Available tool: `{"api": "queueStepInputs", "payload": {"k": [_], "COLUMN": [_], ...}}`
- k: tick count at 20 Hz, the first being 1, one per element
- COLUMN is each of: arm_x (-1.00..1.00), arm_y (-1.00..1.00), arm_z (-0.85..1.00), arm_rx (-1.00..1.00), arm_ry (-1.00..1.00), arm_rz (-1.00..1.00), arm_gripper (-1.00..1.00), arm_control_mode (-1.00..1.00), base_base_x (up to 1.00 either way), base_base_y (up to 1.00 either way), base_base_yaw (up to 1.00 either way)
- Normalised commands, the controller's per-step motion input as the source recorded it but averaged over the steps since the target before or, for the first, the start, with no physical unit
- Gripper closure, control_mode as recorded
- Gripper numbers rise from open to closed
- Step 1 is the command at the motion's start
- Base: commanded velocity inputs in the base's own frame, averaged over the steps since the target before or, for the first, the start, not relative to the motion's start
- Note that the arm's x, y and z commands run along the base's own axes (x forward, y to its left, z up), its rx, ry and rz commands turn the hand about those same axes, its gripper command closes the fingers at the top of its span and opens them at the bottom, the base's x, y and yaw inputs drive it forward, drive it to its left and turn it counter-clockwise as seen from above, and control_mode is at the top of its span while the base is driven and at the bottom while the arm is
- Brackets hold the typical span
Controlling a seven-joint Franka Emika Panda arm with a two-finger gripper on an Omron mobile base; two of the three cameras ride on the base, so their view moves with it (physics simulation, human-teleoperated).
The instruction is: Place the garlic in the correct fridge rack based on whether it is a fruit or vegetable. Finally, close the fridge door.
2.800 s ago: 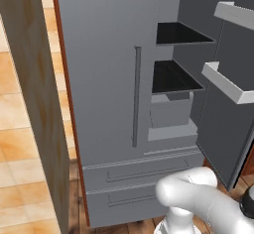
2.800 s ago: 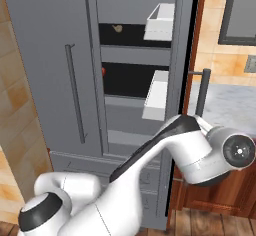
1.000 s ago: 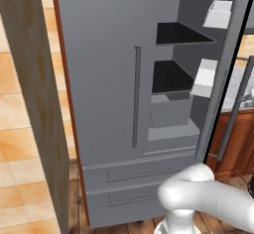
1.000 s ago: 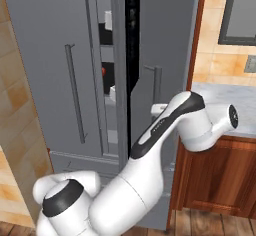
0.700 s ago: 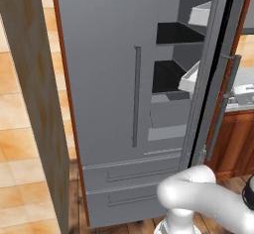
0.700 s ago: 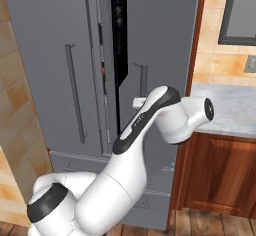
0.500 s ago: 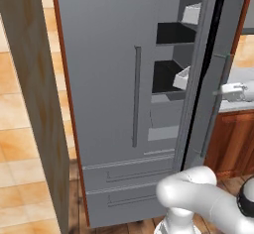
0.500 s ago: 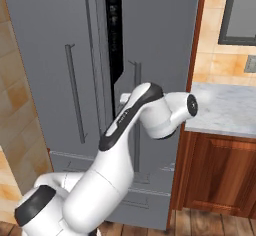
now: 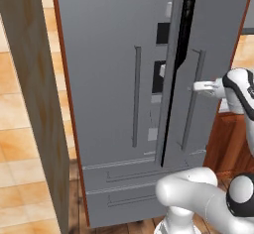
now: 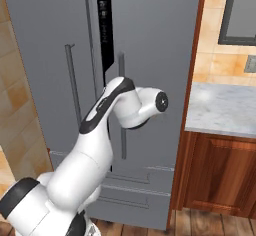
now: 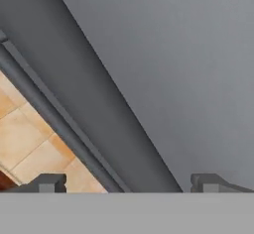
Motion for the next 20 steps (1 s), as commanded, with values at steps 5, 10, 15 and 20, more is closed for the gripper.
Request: {"api": "queueStepInputs", "payload": {"k": [5, 10, 15, 20], "arm_x": [0.39, 0.49, 0.65, 0.56], "arm_y": [0.46, 0.55, 0.40, 0.06], "arm_z": [0.58, 0.39, 0.06, 0.00], "arm_rx": [0.00, -0.03, -0.04, -0.01], "arm_ry": [-0.08, -0.10, -0.03, 0.00], "arm_rz": [-0.11, -0.19, -0.19, -0.11], "arm_gripper": [-1.00, -1.00, -1.00, -1.00], "arm_control_mode": [-1.00, -1.00, -1.00, -1.00], "base_base_x": [0.00, 0.00, 0.00, 0.00], "base_base_y": [0.00, 0.00, 0.00, 0.00], "base_base_yaw": [0.00, 0.00, 0.00, 0.00]}}
